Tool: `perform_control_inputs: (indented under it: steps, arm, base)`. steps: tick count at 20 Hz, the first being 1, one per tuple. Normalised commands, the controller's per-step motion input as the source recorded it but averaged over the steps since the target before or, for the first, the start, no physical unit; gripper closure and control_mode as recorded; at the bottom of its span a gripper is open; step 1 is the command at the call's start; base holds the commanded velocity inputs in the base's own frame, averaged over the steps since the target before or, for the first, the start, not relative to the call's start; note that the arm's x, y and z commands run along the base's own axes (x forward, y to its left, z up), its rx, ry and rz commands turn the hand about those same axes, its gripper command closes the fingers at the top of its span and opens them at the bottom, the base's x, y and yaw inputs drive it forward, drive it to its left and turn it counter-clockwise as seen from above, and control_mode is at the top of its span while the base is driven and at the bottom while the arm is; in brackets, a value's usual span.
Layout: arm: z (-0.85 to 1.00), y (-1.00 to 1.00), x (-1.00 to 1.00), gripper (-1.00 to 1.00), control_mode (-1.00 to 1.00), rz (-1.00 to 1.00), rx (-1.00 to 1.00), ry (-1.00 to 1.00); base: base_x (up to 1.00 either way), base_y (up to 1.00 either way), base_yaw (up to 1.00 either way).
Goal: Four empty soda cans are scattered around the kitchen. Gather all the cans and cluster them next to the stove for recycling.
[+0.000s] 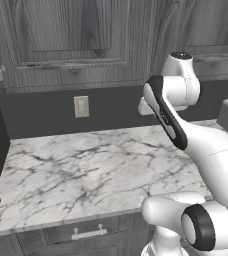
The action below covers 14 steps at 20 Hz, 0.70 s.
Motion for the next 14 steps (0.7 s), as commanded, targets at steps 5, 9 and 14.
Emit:
perform_control_inputs:
  steps: [5,9,14]
  arm:
    - [0.0,0.0,-0.04,-1.0,-1.0,0.0,0.0,-0.01]
    - [0.0,0.0,-0.08,-1.0,-1.0,0.0,0.0,-0.02]
    - [0.0,0.0,-0.1,-1.0,-1.0,0.0,0.0,-0.02]
  base:
    - [0.0,0.0,0.0]
    - [0.0,0.0,0.0]
    - [0.0,0.0,0.0]
